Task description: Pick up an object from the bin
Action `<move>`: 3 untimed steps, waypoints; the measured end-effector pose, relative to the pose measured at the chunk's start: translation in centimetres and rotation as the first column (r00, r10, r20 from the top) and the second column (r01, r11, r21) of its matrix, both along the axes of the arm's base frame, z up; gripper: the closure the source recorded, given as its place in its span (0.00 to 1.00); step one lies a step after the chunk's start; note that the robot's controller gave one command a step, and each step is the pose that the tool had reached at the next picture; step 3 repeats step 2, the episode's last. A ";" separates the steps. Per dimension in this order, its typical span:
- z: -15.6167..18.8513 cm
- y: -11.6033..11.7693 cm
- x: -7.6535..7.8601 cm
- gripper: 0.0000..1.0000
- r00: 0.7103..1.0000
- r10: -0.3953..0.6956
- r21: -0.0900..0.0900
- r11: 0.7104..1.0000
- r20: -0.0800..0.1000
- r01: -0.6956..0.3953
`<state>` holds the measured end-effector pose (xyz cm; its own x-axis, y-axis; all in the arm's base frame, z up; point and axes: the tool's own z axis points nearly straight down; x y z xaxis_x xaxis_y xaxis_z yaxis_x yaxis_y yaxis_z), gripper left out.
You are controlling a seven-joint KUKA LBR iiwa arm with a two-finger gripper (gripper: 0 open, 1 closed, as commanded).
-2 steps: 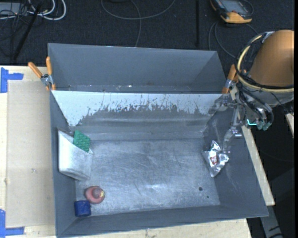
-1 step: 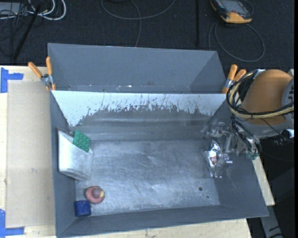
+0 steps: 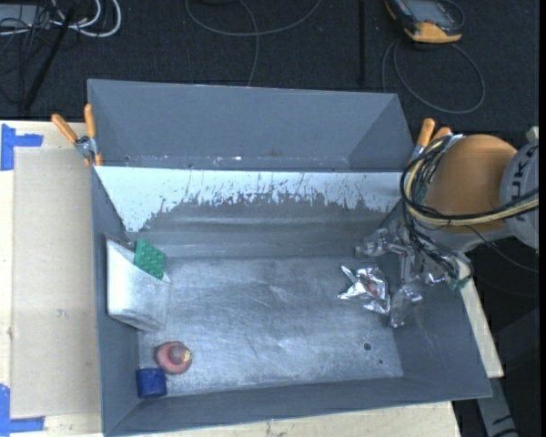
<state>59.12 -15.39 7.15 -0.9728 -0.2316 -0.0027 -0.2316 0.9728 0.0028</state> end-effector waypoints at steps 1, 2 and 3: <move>0.4 -0.1 0.3 1.00 1.000 0.005 -0.005 1.000 0.010 -0.005; 18.4 0.9 1.4 1.00 1.000 0.021 -0.006 1.000 0.009 -0.021; 18.4 0.9 1.4 1.00 1.000 0.021 -0.006 1.000 0.009 -0.021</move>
Offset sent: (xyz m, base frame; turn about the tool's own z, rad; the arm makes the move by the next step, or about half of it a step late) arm 0.0000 0.0000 0.0000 0.0000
